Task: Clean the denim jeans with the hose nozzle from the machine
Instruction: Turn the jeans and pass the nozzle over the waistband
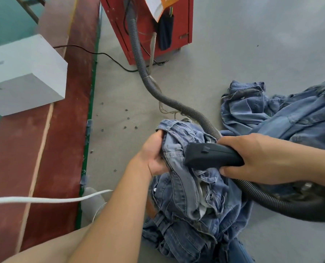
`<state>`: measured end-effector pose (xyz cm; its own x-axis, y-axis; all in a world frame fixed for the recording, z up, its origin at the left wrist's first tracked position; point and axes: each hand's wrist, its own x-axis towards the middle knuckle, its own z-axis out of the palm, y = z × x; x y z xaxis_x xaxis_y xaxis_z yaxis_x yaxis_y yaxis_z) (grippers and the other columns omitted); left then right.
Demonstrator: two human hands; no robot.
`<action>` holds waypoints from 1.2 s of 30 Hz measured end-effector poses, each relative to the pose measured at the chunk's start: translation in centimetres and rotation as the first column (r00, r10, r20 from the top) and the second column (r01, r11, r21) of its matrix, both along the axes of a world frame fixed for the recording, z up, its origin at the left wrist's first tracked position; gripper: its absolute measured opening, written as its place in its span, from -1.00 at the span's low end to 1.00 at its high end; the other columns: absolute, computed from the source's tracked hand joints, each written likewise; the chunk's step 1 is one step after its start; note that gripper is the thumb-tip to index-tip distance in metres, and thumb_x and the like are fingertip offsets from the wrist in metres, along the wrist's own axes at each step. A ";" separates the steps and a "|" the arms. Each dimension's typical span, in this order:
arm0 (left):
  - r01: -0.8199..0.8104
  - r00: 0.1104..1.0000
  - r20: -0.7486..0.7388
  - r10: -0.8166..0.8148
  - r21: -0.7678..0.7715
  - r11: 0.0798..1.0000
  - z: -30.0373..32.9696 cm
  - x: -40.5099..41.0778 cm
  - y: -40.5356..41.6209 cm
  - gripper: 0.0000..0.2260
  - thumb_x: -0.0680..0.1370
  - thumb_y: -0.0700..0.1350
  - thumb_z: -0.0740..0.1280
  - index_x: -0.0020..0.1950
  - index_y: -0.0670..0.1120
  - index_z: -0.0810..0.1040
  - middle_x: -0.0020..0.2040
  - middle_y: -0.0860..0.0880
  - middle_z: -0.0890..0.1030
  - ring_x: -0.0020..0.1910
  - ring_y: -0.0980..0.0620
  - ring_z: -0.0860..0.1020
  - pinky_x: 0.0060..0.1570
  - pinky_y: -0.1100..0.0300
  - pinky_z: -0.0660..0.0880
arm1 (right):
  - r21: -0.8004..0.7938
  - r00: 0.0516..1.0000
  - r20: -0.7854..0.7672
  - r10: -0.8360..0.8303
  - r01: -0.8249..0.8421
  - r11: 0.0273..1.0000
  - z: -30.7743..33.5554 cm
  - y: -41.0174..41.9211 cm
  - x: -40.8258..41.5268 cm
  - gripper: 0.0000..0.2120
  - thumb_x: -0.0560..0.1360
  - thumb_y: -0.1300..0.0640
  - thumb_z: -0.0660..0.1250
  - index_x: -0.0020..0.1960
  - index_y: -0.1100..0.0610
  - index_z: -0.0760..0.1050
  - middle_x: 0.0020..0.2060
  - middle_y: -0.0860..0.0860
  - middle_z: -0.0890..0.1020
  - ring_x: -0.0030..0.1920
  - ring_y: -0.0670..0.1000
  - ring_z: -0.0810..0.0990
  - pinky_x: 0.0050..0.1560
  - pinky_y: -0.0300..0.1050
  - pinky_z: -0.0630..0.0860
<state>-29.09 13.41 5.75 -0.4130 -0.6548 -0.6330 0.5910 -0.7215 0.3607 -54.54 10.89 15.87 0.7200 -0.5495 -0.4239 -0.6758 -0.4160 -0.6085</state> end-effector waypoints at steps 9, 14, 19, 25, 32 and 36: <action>-0.059 0.997 -0.044 0.056 -0.062 0.996 0.2 -0.9 0.1 -0.46 0.67 0.07 0.09 0.53 -0.24 0.38 0.51 -0.23 0.37 0.45 -0.23 0.36 0.50 -0.07 0.16 | -0.155 1.000 0.006 -0.002 0.003 0.988 2.6 -2.1 -0.6 -0.78 0.41 -0.32 0.31 0.01 -0.30 0.44 -0.17 -0.37 0.62 -0.28 -0.25 0.63 -0.36 -0.28 0.47; -0.014 1.000 -0.013 0.013 -0.087 0.996 1.3 -2.0 0.0 -0.42 0.72 0.14 -0.01 0.56 -0.22 0.36 0.50 -0.30 0.44 0.51 -0.29 0.38 0.51 -0.19 0.31 | -0.156 0.995 -0.046 0.092 -0.098 0.983 1.8 -0.9 0.0 -0.79 0.44 -0.28 0.33 0.02 -0.28 0.43 -0.14 -0.43 0.58 -0.21 -0.30 0.59 -0.31 -0.33 0.47; -0.027 0.999 0.038 0.031 -0.099 0.995 1.4 -1.9 0.4 -0.43 0.74 0.10 -0.07 0.35 -0.30 0.52 0.23 -0.33 0.62 0.18 -0.21 0.66 0.19 -0.04 0.60 | -0.134 0.997 0.074 -0.016 0.026 0.991 2.0 -0.6 1.4 -0.84 0.48 -0.21 0.36 0.02 -0.25 0.45 -0.15 -0.47 0.58 -0.30 -0.31 0.62 -0.34 -0.40 0.49; -0.130 0.991 -0.052 0.124 -0.128 0.983 1.3 -2.2 0.2 -0.42 0.73 0.10 -0.06 0.59 -0.25 0.31 0.52 -0.31 0.39 0.53 -0.29 0.35 0.56 -0.22 0.20 | -0.266 0.996 -0.061 0.071 -0.085 0.960 3.0 -1.4 -0.8 -0.71 0.40 -0.34 0.25 0.07 -0.29 0.44 -0.18 -0.39 0.59 -0.17 -0.34 0.57 -0.32 -0.31 0.48; -0.045 0.994 0.092 0.062 -0.170 0.984 1.3 -2.5 1.2 -0.41 0.72 0.15 -0.05 0.45 -0.22 0.51 0.43 -0.33 0.50 0.39 -0.26 0.51 0.49 -0.19 0.34 | -0.148 0.998 0.060 -0.022 0.030 0.989 2.8 -1.6 0.6 -0.85 0.46 -0.20 0.37 -0.04 -0.28 0.43 -0.18 -0.44 0.59 -0.29 -0.32 0.60 -0.30 -0.44 0.46; -0.096 0.995 0.009 0.098 -0.148 0.984 1.0 -1.9 2.1 -0.40 0.73 0.18 -0.06 0.56 -0.19 0.38 0.51 -0.28 0.44 0.51 -0.28 0.40 0.54 -0.22 0.24 | -0.144 0.997 -0.067 0.040 -0.049 0.988 3.4 -2.6 -0.6 -0.83 0.47 -0.19 0.41 -0.03 -0.29 0.44 -0.17 -0.45 0.58 -0.22 -0.34 0.59 -0.25 -0.45 0.44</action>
<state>-30.99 15.56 6.72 -0.3337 -0.7777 -0.5327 0.6488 -0.5994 0.4688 -55.17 8.30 19.24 0.7192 -0.5769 -0.3872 -0.6900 -0.5275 -0.4956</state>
